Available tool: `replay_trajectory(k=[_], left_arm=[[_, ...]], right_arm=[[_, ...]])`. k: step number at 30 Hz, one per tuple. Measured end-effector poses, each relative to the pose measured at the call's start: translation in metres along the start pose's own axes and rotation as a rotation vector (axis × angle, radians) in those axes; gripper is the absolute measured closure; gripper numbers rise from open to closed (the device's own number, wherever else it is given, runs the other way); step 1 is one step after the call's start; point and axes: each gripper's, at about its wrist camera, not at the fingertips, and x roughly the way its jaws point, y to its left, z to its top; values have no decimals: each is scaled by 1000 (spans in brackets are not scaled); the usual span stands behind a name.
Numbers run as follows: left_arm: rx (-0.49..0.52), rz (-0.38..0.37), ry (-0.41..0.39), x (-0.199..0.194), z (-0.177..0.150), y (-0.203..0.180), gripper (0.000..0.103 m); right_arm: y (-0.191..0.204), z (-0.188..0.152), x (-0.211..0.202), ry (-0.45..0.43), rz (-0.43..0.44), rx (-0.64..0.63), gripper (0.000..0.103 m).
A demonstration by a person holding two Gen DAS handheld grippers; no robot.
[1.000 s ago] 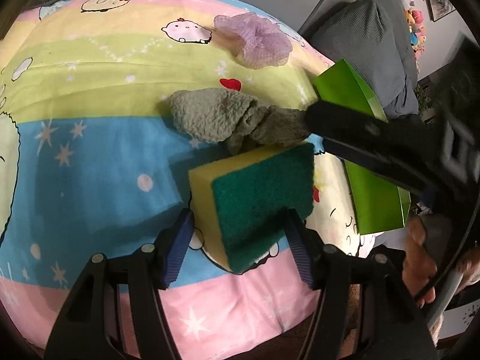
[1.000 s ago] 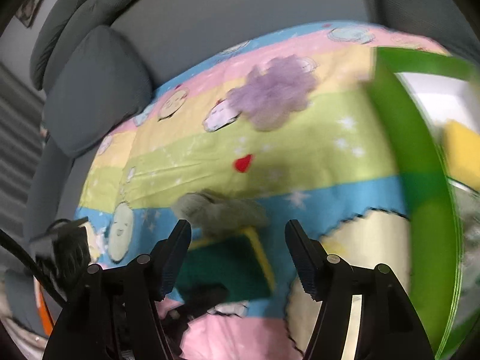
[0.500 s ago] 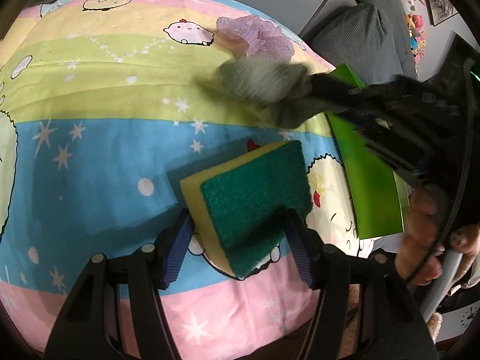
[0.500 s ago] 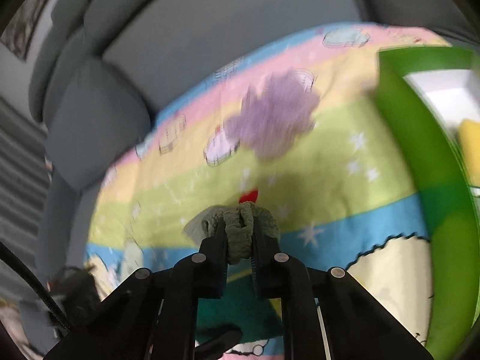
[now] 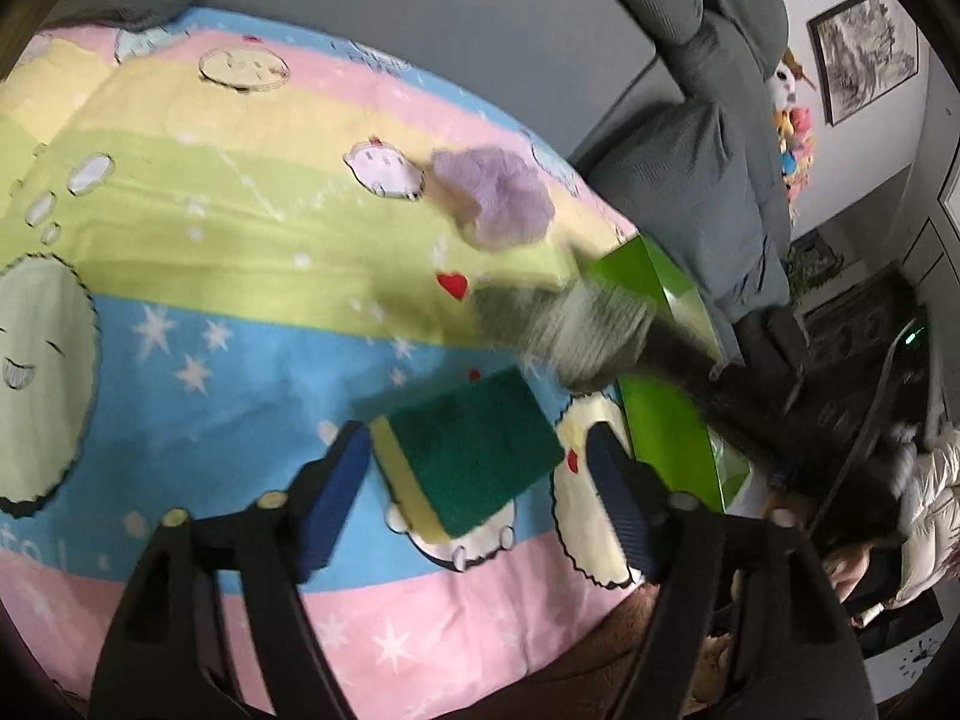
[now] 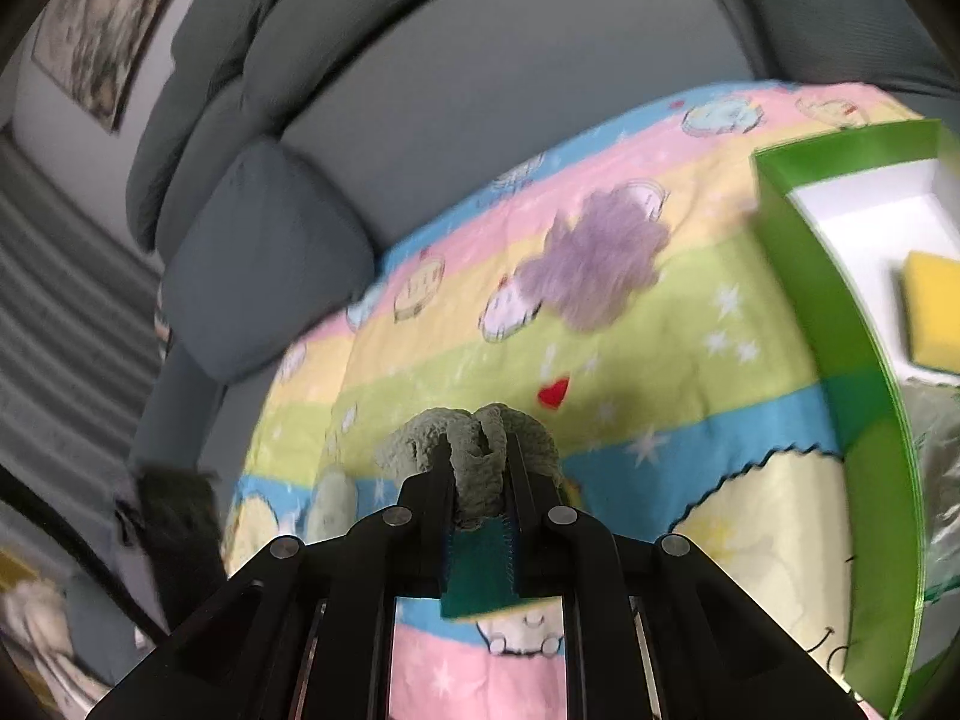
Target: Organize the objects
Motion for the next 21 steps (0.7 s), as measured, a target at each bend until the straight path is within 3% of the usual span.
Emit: replay_trajectory(k=[4, 7, 8, 12, 21], left_arm=[[-39, 30, 19, 11, 3, 3, 29], [-40, 34, 31, 14, 1, 5, 29], [-39, 34, 28, 13, 1, 4, 29], [-24, 80, -6, 5, -1, 7, 35], [-5, 57, -16, 9, -1, 2, 41]], right_arm=[[0, -10, 24, 131, -57, -18, 89], [-2, -14, 22, 144, -64, -28, 89], [-1, -15, 18, 143, -69, -42, 84], [2, -20, 6, 117, -97, -88, 50], [-2, -15, -8, 54, -85, -61, 49]])
